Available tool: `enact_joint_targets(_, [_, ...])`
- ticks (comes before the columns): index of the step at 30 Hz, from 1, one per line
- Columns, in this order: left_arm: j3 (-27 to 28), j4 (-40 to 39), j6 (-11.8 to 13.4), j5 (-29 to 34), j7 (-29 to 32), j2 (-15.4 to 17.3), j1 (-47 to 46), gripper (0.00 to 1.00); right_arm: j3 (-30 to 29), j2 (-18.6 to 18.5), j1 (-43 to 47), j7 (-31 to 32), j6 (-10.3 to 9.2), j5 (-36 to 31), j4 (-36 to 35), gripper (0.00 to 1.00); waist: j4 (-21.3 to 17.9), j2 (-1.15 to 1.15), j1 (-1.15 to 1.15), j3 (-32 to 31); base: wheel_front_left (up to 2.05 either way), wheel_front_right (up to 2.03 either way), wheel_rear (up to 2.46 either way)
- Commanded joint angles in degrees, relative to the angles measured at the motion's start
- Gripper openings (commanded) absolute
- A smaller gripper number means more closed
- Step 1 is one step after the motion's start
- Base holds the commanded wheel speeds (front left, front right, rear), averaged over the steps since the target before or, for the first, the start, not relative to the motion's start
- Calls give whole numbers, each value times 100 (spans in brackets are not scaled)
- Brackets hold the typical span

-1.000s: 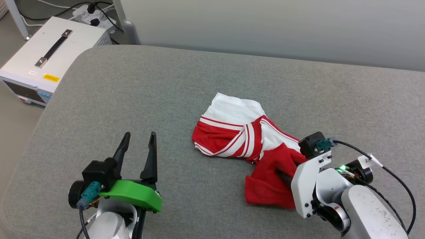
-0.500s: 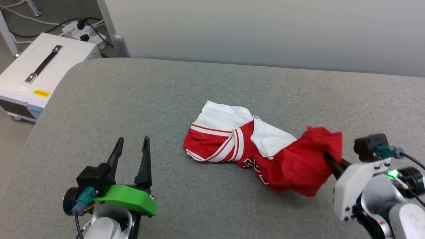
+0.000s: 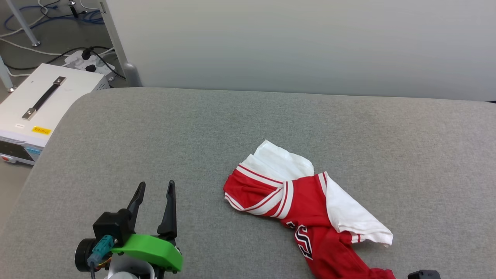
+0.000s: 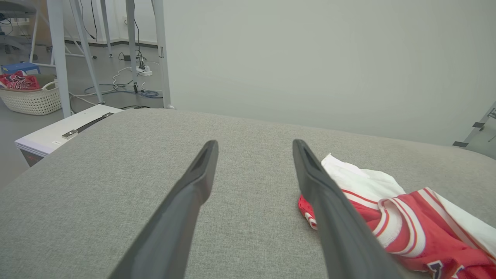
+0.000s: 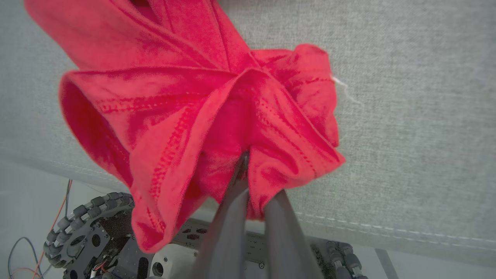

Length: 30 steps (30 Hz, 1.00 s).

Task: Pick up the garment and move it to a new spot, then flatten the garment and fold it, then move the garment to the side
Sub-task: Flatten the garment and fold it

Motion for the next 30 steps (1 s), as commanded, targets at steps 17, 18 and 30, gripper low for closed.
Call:
enact_joint_targets(17, [-70,-143,97,-78,94,68,154,100,-325,-54,-934,-1721,-4,-266,-517,100,-58,0,0,35,0,0,0])
enact_joint_targets(18, [-74,-143,96,-80,93,65,136,100,-224,-141,-1051,-1549,-4,-264,-493,100,-50,0,0,51,0,0,0])
enact_joint_targets(30, [-182,57,-49,-67,12,-93,-303,100,1842,-1577,-2569,736,-4,487,-66,100,448,0,0,601,0,0,0])
